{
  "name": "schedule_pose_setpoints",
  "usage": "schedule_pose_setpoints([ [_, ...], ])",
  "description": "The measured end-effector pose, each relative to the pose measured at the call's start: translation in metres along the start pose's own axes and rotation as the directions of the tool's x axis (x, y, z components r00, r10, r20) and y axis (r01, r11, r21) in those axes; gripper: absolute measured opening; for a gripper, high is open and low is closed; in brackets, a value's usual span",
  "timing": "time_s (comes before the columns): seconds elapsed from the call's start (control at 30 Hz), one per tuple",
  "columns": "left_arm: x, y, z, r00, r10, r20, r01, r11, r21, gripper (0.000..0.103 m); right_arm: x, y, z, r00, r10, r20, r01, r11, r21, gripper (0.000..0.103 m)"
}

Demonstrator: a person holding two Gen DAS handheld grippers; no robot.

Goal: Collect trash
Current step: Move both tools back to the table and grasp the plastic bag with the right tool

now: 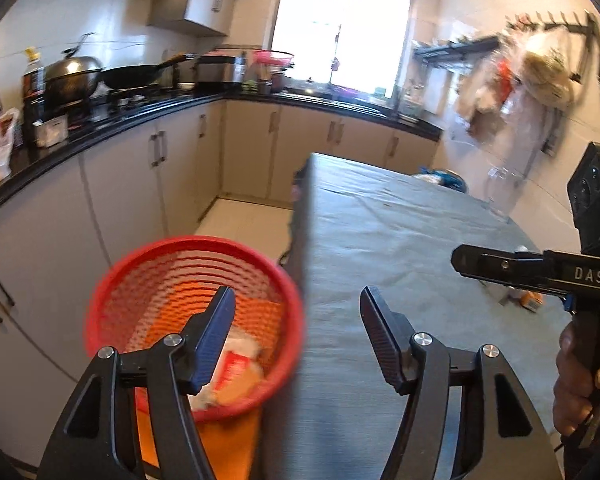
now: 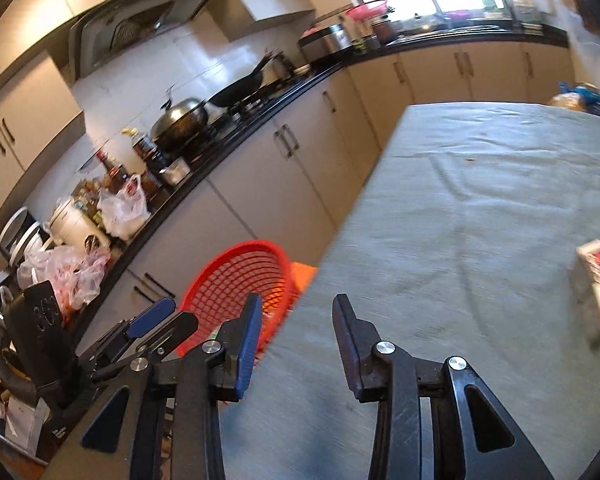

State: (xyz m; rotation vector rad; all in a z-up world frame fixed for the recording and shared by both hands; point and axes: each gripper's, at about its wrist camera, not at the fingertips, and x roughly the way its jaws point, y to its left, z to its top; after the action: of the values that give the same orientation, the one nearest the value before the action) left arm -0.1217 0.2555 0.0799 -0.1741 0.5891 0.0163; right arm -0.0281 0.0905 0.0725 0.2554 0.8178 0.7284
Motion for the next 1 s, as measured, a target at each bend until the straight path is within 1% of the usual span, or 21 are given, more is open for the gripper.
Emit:
schedule_pose_setpoints([
  [0.2,0.017,-0.061,-0.013,0.996,-0.078,-0.045,0.079,0.996,0.031,0.064,-0.048,-0.047,-0.015,0.998,-0.05,0.049,0.047,0.998,0.052,0.041],
  [0.27,0.025,-0.084,-0.018,0.992,-0.101,-0.074,0.105,0.993,0.051,0.064,-0.063,-0.061,-0.02,0.996,-0.066,0.068,0.061,0.996,0.069,0.045],
  [0.4,0.036,-0.122,-0.024,0.986,-0.125,-0.113,0.137,0.986,0.098,0.064,-0.098,-0.093,-0.031,0.988,-0.106,0.109,0.094,0.99,0.11,0.047],
  [0.53,0.044,-0.154,-0.028,0.979,-0.145,-0.144,0.164,0.978,0.132,0.065,-0.133,-0.131,-0.037,0.977,-0.15,0.154,0.121,0.975,0.186,0.047],
  [0.67,0.052,-0.175,-0.032,0.972,-0.154,-0.178,0.182,0.972,0.149,0.065,-0.165,-0.173,-0.036,0.954,-0.227,0.195,0.167,0.944,0.284,0.047],
  [0.7,0.054,-0.178,-0.032,0.97,-0.159,-0.183,0.188,0.97,0.154,0.065,-0.17,-0.184,-0.034,0.946,-0.259,0.194,0.191,0.932,0.309,0.047],
  [0.83,0.06,-0.186,-0.035,0.965,-0.162,-0.206,0.198,0.966,0.168,0.065,-0.176,-0.218,-0.027,0.93,-0.328,0.167,0.25,0.896,0.368,0.049],
  [0.87,0.061,-0.188,-0.036,0.964,-0.162,-0.212,0.2,0.965,0.172,0.065,-0.173,-0.223,-0.025,0.929,-0.338,0.152,0.262,0.889,0.376,0.049],
  [0.93,0.063,-0.189,-0.038,0.962,-0.163,-0.218,0.203,0.963,0.177,0.065,-0.166,-0.237,-0.02,0.934,-0.333,0.13,0.259,0.88,0.398,0.049],
  [1.0,0.066,-0.19,-0.039,0.961,-0.163,-0.226,0.205,0.962,0.18,0.065,-0.156,-0.243,-0.013,0.935,-0.339,0.102,0.275,0.876,0.396,0.049],
])
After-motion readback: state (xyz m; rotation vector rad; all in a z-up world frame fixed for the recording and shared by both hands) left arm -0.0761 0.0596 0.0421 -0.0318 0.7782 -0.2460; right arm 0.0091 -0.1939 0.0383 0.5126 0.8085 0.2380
